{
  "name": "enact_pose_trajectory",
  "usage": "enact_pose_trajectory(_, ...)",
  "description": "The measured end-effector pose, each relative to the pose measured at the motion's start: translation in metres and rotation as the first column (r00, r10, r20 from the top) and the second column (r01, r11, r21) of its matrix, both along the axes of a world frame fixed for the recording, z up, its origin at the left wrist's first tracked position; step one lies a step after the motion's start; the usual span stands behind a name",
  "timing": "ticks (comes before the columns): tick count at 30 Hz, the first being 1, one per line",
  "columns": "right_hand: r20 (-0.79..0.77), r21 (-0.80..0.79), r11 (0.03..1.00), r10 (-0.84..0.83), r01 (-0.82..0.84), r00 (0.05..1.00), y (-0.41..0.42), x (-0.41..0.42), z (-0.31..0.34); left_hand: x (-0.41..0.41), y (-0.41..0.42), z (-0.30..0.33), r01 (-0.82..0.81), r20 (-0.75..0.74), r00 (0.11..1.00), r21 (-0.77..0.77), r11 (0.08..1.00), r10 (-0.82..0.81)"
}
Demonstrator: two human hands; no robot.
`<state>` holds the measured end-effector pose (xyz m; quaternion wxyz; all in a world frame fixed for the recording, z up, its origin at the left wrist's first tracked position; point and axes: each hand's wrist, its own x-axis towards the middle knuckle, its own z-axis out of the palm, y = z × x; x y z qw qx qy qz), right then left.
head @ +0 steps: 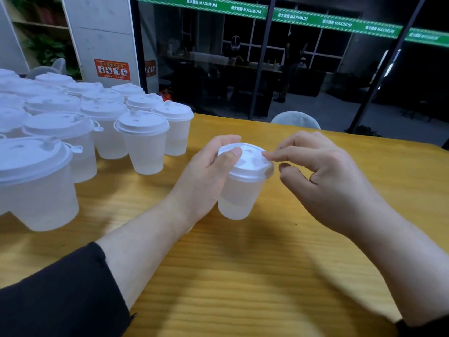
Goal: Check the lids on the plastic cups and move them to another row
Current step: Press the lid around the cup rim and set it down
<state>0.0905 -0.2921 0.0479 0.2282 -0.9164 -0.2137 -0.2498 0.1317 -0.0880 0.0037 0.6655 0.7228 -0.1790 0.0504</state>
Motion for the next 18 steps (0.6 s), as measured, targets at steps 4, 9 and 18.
enact_pose_trajectory(4,-0.007,0.06,0.998,-0.019,0.02,1.0,0.002,-0.003,-0.001,-0.001,0.001,0.0,0.002,0.01,1.0,0.003,1.0,-0.002)
enact_pose_trajectory(9,-0.199,0.092,0.996,-0.003,0.022,0.98,0.018,0.002,0.012,0.003,0.004,0.0,-0.104,-0.122,0.989,-0.148,0.984,0.086)
enact_pose_trajectory(18,-0.414,0.163,0.987,0.074,-0.006,0.907,0.038,0.025,0.015,0.011,0.007,-0.007,-0.11,-0.265,0.958,0.013,0.994,0.109)
